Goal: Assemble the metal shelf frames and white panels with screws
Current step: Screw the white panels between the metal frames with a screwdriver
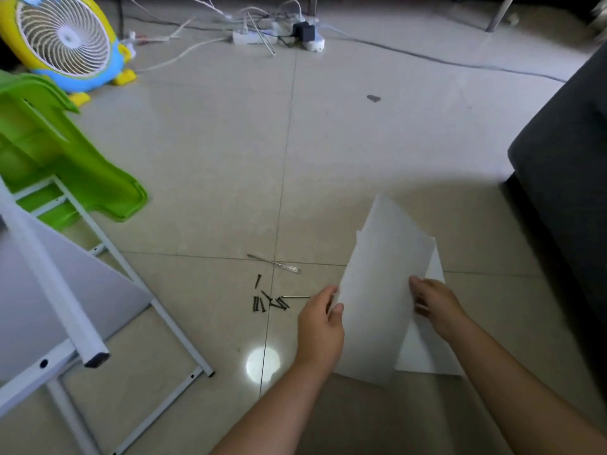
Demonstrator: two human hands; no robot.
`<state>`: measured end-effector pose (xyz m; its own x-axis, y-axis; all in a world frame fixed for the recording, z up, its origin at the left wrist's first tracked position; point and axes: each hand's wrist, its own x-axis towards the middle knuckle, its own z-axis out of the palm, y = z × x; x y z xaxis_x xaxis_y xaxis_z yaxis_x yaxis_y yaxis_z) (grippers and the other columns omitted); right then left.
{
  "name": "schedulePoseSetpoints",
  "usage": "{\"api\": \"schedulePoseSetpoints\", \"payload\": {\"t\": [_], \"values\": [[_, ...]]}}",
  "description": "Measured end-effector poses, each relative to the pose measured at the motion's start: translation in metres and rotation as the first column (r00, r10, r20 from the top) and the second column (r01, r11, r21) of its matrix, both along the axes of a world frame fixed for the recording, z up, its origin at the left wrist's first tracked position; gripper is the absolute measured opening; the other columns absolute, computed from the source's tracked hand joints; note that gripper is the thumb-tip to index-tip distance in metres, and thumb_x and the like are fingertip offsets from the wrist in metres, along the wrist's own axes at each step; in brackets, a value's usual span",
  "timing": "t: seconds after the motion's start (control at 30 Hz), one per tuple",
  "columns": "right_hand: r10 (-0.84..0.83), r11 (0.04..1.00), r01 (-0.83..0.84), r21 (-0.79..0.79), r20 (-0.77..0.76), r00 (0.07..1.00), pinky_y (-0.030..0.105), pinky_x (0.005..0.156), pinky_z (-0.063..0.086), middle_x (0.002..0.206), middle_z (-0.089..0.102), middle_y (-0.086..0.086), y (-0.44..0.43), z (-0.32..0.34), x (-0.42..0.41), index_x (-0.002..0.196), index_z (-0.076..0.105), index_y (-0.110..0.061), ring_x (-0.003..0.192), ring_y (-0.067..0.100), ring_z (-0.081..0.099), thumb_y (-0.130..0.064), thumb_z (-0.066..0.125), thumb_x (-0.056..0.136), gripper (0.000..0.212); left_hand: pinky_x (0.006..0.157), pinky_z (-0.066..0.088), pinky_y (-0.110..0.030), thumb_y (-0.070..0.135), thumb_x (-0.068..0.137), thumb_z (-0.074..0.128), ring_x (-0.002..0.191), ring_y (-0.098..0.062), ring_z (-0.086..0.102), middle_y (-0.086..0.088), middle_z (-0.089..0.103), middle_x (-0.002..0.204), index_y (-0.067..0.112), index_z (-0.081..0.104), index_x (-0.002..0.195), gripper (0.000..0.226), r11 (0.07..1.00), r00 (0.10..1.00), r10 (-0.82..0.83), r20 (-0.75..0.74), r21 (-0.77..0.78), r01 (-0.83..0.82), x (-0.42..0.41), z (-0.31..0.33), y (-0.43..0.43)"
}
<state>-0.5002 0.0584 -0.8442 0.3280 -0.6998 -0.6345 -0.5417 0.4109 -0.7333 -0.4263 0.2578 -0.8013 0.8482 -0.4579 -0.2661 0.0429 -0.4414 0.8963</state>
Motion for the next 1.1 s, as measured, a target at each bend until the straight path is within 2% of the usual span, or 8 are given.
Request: {"api": "schedulePoseSetpoints", "payload": {"t": [0.1,0.23,0.43,0.63,0.77,0.87,0.97,1.1], "values": [[-0.076,0.997,0.078,-0.001,0.218,0.973,0.027,0.064,0.045,0.08,0.054,0.001,0.005,0.026,0.014,0.077,0.049,-0.017,0.071,0.013,0.054,-0.025,0.05,0.094,0.018,0.084,0.035,-0.005,-0.002,0.089,0.052,0.104,-0.011,0.055,-0.001,0.06,0.113,0.004,0.058,0.121,0.033,0.999,0.995,-0.003,0.1,-0.032,0.007,0.021,0.026,0.016],[-0.202,0.977,0.21,0.035,0.468,0.86,0.025,0.053,0.053,0.058,0.063,-0.003,0.024,0.087,0.052,0.074,0.05,-0.014,0.049,0.006,0.06,-0.019,0.048,0.095,0.022,0.081,0.042,-0.028,-0.001,0.083,0.051,0.101,-0.028,0.058,-0.013,0.064,0.105,0.001,0.063,0.104,0.024,0.974,0.973,-0.053,0.225,0.227,0.0,0.061,0.067,0.03],[0.14,0.845,0.072,-0.531,0.348,0.927,0.023,0.049,0.034,0.061,0.042,-0.003,0.072,0.17,0.112,0.068,0.044,-0.02,0.051,0.007,0.039,-0.019,0.053,0.091,0.024,0.094,0.037,-0.032,0.018,0.09,0.048,0.118,-0.028,0.046,-0.011,0.052,0.125,0.008,0.052,0.125,0.036,0.897,0.838,-0.159,0.523,0.43,-0.098,0.113,0.173,0.046],[0.36,0.731,-0.106,-0.674,0.249,0.899,0.029,0.053,0.028,0.062,0.038,-0.002,0.111,0.205,0.15,0.075,0.044,-0.012,0.055,0.011,0.034,-0.02,0.051,0.092,0.02,0.09,0.04,-0.038,0.05,0.082,0.058,0.115,-0.032,0.044,-0.015,0.053,0.118,0.007,0.052,0.114,0.054,0.648,0.718,-0.189,0.67,0.634,-0.422,0.168,0.196,0.137],[0.483,0.707,-0.19,-0.681,0.269,0.833,0.026,0.051,0.031,0.062,0.043,-0.002,0.152,0.21,0.178,0.078,0.048,-0.012,0.054,0.012,0.038,-0.019,0.05,0.092,0.016,0.091,0.04,-0.036,0.07,0.074,0.051,0.116,-0.03,0.049,-0.013,0.054,0.122,0.009,0.048,0.119,0.076,0.544,0.822,-0.071,0.566,0.712,-0.443,0.175,0.174,0.205],[0.539,0.712,-0.24,-0.66,0.295,0.789,0.02,0.048,0.036,0.063,0.049,-0.004,0.181,0.21,0.196,0.083,0.053,-0.017,0.055,0.012,0.043,-0.02,0.05,0.092,0.01,0.097,0.039,-0.033,0.068,0.08,0.045,0.12,-0.025,0.05,-0.006,0.055,0.128,0.016,0.053,0.12,0.067,0.664,0.901,-0.044,0.432,0.686,-0.297,0.183,0.166,0.228],[0.582,0.709,-0.271,-0.651,0.323,0.746,0.015,0.046,0.035,0.066,0.052,-0.001,0.203,0.209,0.206,0.077,0.052,-0.022,0.057,0.013,0.044,-0.018,0.05,0.093,0.016,0.099,0.038,-0.031,0.039,0.086,0.057,0.124,-0.022,0.046,-0.005,0.05,0.133,0.017,0.05,0.129,0.048,0.753,0.908,-0.097,0.407,0.627,-0.2,0.184,0.169,0.248],[0.628,0.654,-0.314,-0.689,0.261,0.734,0.027,0.057,0.035,0.079,0.054,0.009,0.221,0.21,0.218,0.087,0.052,-0.014,0.072,0.021,0.048,-0.015,0.049,0.092,0.006,0.078,0.044,-0.031,0.014,0.083,0.062,0.101,-0.028,0.057,-0.01,0.064,0.102,0.01,0.067,0.104,0.022,0.804,0.87,-0.18,0.46,0.579,-0.14,0.186,0.17,0.285]]}}
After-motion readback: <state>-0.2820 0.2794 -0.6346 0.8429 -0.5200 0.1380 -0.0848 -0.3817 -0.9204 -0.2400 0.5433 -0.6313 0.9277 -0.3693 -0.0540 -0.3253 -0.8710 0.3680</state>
